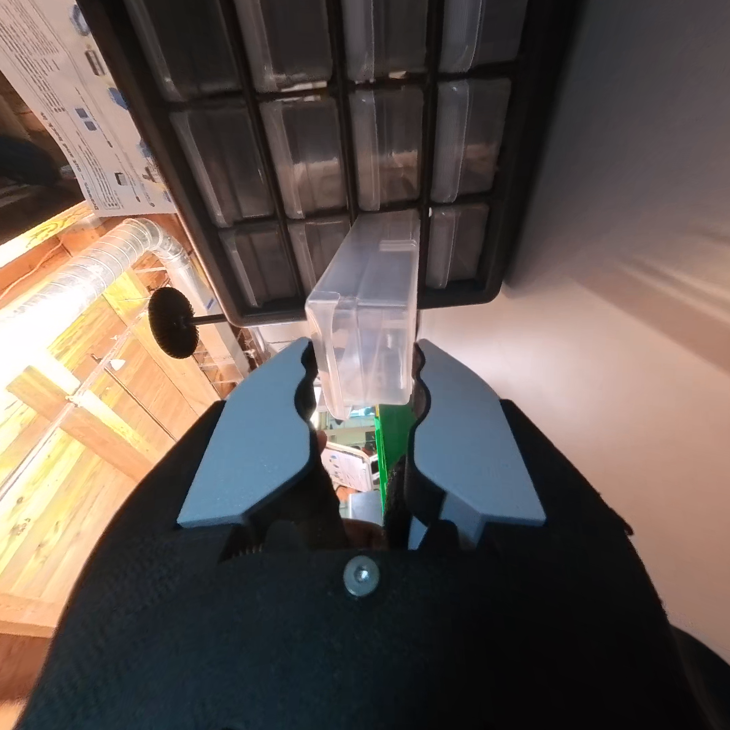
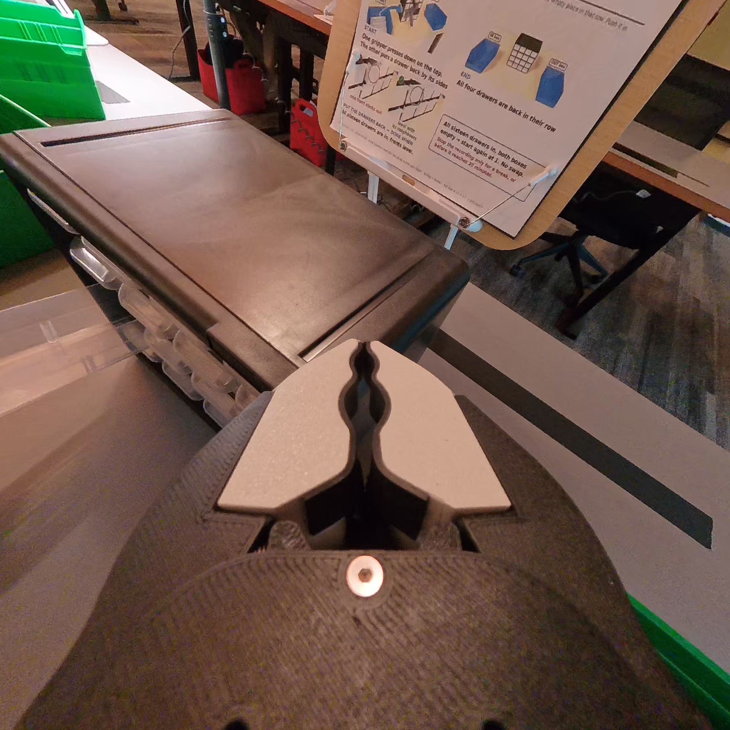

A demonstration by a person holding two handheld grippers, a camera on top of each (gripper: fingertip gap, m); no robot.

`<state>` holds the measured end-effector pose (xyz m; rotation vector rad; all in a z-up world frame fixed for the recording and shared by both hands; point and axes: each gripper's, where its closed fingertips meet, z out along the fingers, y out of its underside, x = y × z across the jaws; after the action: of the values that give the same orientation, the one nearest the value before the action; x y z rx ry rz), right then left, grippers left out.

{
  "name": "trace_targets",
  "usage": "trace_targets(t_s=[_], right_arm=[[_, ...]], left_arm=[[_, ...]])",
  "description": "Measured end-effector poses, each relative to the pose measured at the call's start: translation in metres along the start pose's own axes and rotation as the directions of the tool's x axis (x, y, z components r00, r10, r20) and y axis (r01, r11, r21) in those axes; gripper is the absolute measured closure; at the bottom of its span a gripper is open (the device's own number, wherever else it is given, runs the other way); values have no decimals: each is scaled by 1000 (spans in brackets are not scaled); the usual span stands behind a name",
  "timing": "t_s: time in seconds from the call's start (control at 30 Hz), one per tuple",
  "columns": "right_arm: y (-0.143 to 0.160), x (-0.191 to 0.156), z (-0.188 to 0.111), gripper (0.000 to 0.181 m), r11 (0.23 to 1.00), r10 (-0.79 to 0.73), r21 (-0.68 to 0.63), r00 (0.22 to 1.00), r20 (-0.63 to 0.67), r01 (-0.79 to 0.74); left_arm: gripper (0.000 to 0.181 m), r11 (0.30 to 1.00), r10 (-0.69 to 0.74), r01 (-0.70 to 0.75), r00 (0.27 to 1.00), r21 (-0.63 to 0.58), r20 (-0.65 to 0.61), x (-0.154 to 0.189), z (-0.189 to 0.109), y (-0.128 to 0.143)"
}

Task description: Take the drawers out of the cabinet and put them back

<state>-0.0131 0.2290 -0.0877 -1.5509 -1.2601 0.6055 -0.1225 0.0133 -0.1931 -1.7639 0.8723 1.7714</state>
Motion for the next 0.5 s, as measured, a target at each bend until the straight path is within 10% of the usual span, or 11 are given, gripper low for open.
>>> trace_targets(t_s=[0.5], right_arm=[[0, -1, 0, 181, 1000, -10, 1, 1000, 1, 10]], left_arm=[[136, 986, 112, -111, 994, 125, 1, 25, 13, -4]])
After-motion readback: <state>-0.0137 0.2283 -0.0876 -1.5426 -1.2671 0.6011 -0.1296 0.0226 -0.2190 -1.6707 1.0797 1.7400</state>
